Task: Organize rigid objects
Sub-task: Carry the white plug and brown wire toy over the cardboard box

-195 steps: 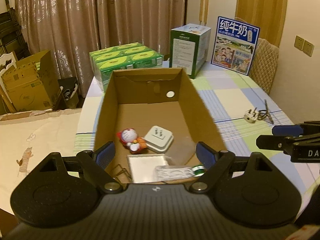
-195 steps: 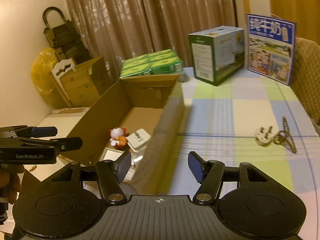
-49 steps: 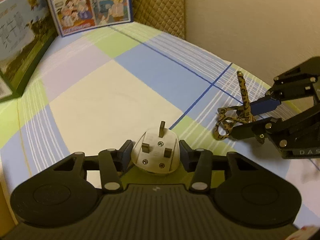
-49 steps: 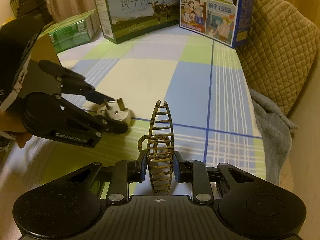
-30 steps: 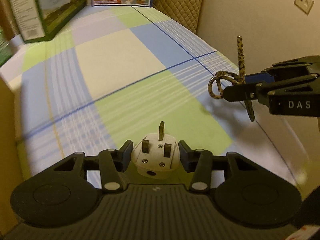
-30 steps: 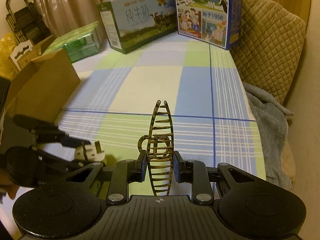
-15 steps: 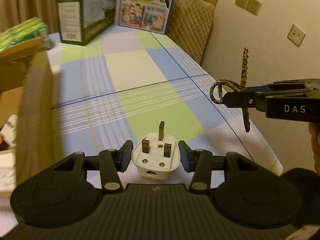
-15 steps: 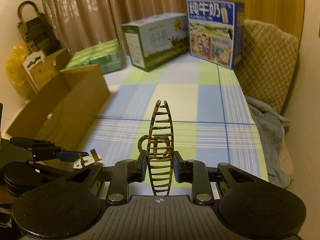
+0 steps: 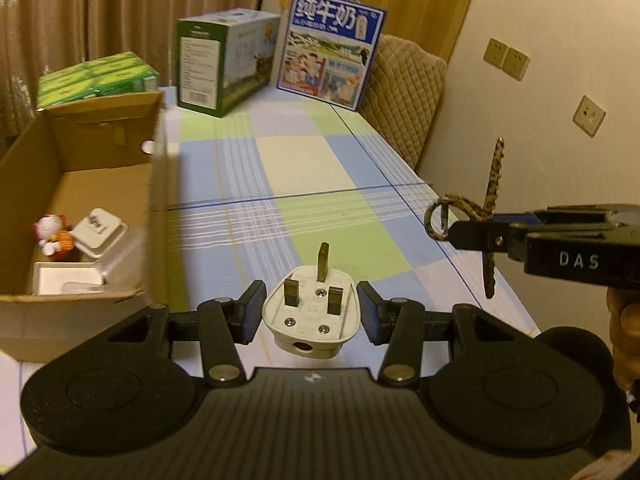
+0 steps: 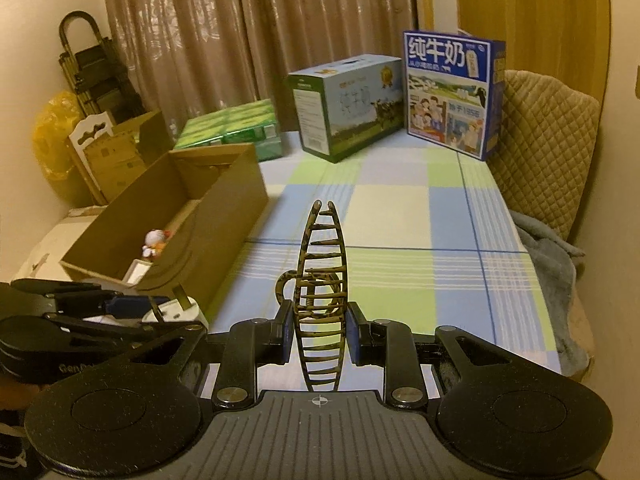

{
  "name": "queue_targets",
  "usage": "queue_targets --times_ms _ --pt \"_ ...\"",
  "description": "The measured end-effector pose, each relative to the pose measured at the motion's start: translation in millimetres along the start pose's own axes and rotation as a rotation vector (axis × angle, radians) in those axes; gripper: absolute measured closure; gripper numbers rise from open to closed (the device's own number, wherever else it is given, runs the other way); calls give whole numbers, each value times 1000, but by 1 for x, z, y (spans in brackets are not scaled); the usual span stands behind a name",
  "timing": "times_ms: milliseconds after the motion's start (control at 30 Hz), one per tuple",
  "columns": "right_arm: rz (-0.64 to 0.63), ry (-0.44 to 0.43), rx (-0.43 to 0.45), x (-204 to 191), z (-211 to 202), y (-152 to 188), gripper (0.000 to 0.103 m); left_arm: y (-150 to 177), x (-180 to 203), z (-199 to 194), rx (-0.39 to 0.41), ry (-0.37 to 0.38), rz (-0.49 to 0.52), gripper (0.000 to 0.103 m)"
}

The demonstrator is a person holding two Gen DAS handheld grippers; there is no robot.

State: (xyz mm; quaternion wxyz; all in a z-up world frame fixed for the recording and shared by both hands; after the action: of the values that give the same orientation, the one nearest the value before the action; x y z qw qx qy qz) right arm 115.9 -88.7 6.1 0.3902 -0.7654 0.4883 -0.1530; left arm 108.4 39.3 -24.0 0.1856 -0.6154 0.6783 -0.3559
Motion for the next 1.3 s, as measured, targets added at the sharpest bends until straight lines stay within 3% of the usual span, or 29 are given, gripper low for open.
queue_targets --times_ms 400,1300 --pt "-22 -40 -9 -34 7 4 80 6 -34 -37 43 -55 -45 59" --pt "-86 -103 -32 -98 43 -12 80 1 -98 -70 101 -121 -106 59"
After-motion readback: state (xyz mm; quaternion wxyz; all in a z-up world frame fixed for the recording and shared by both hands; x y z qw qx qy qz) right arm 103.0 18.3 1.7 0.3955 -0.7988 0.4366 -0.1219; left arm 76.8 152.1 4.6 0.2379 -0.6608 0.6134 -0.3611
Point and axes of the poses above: each gripper's, at about its wrist camera, not at the fingertips, and z roughly the way its jaws point, x to its right, y to its underside, the point moved 10 cm from there along z, roughly the way its jaws point, and after that the axes turned 1 degree about x, right-handed, at the moved point
